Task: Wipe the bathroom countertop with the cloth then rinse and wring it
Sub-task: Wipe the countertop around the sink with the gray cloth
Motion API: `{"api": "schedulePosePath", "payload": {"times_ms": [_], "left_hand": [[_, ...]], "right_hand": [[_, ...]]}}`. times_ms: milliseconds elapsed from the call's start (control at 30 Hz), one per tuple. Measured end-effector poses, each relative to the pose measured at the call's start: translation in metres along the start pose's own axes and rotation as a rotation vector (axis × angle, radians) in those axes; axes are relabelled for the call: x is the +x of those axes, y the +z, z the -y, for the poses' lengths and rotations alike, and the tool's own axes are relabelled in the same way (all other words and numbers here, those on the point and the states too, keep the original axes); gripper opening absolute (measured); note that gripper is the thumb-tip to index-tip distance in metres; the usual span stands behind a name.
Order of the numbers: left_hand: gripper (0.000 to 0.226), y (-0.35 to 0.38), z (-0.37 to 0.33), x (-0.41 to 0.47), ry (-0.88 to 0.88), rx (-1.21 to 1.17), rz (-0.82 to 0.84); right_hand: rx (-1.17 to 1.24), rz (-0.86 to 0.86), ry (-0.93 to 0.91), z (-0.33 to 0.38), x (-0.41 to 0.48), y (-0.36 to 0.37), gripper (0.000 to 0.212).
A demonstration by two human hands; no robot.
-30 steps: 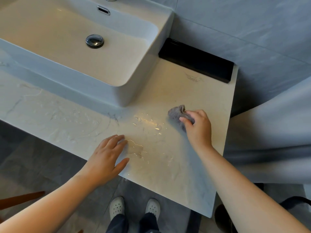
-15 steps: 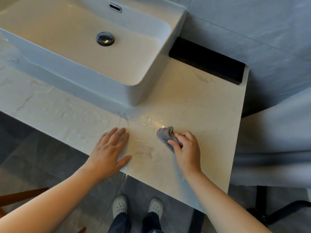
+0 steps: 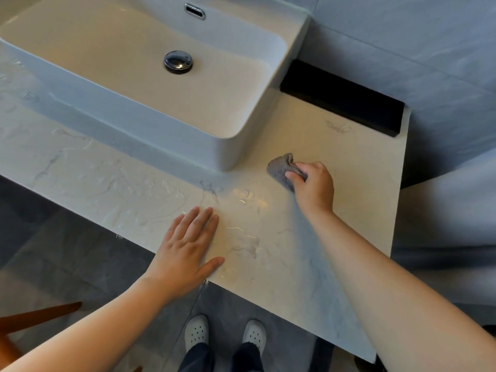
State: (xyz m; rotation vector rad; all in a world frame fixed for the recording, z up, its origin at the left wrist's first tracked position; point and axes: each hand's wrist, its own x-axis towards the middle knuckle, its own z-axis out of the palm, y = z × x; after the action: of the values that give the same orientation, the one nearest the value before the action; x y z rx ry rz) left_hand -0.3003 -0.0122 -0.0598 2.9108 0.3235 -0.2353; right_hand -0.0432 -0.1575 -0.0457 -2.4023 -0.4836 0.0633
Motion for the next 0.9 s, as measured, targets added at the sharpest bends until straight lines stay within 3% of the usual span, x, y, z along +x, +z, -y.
{"api": "schedulePosePath", "payload": {"times_ms": [100,333,533,700,900], "left_hand": [[0.079,0.003,0.002,0.0,0.003,-0.015,-0.014],[0.081,-0.004,0.009,-0.003,-0.009,-0.158,-0.081],[0.083,-0.003,0.031,-0.016,-0.079,-0.051,-0.051],[0.082,0.004,0.038,-0.017,-0.087,-0.018,-0.033],[0.081,0.007,0.038,-0.019,-0.074,-0.039,-0.049]], "right_hand": [[0.03,-0.021,0.036,0.001,-0.014,0.018,0.029],[0.014,0.046,-0.14,0.012,-0.088,0.023,0.026],[0.063,0.264,-0.101,0.025,-0.104,0.008,0.028],[0.049,0.025,-0.104,0.04,-0.048,-0.004,0.025],[-0.076,-0.006,-0.05,0.041,0.014,0.033,0.019]]}}
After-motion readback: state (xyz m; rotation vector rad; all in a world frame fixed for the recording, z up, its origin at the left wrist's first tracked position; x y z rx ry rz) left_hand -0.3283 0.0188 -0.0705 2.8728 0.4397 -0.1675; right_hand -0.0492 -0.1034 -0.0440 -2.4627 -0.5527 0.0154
